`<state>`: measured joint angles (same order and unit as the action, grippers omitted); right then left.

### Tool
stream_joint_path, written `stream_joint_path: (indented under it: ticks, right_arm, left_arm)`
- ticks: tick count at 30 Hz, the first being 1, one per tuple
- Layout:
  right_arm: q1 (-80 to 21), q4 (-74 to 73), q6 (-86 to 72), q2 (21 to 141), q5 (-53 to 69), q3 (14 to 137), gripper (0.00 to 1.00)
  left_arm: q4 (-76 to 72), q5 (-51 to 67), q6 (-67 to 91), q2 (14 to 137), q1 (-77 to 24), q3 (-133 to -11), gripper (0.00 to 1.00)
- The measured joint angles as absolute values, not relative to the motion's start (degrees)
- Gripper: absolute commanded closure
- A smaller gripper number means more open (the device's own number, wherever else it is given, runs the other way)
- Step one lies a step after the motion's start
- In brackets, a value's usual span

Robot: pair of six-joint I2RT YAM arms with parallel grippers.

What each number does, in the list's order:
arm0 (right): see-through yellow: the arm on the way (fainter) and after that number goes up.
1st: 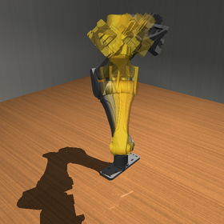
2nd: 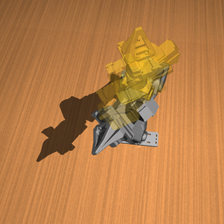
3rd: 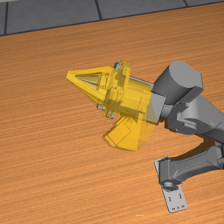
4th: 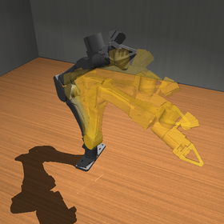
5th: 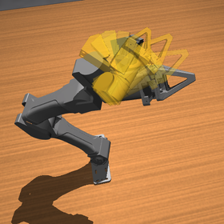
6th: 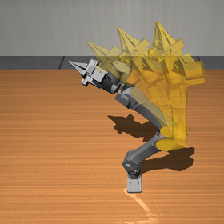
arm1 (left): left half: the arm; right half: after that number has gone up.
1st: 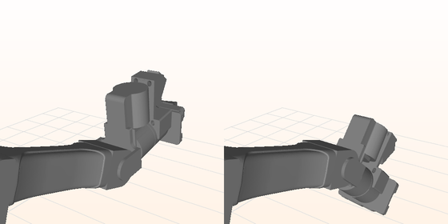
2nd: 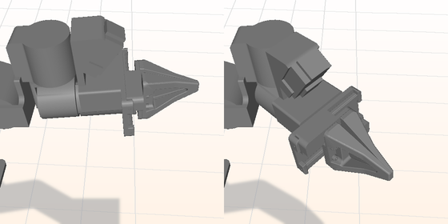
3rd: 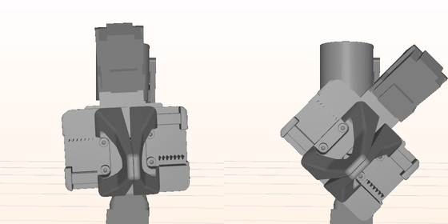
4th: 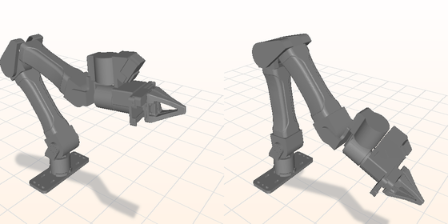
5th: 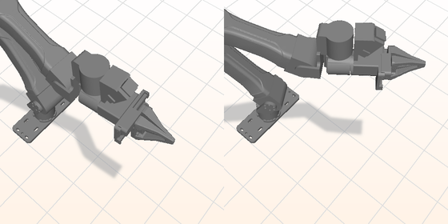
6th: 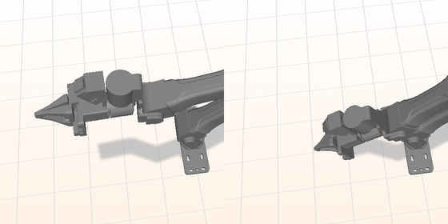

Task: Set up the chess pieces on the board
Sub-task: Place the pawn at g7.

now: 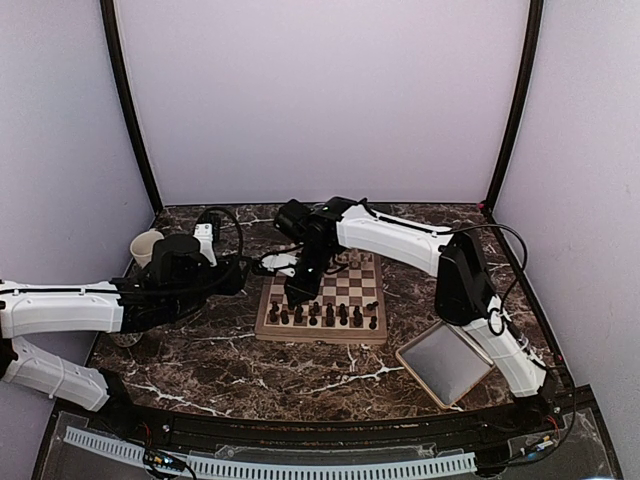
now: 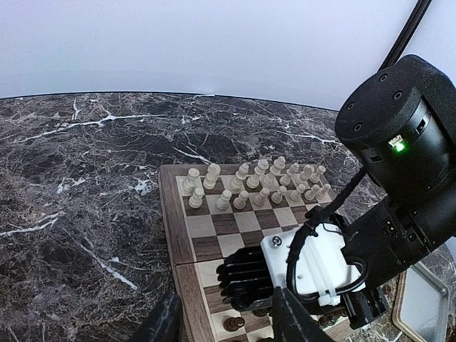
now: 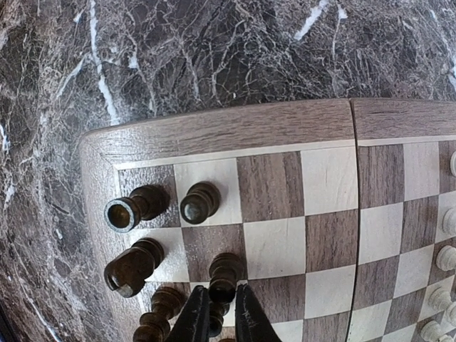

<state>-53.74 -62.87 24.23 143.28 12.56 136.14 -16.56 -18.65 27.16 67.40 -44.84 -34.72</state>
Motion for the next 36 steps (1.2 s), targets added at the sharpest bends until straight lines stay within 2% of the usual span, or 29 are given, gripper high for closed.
stream_joint_path:
  ticks: [28,36]
  right_arm:
    - [-54.4,-63.2,24.8,144.7,13.7,138.0,0.88]
    - [-54.6,-63.1,24.9,144.7,12.7,138.0,0.79]
  left_arm:
    - [-16.6,-18.0,27.5,68.4,-44.8,-34.7,0.55]
    - [-16.6,-18.0,27.5,68.4,-44.8,-34.7,0.55]
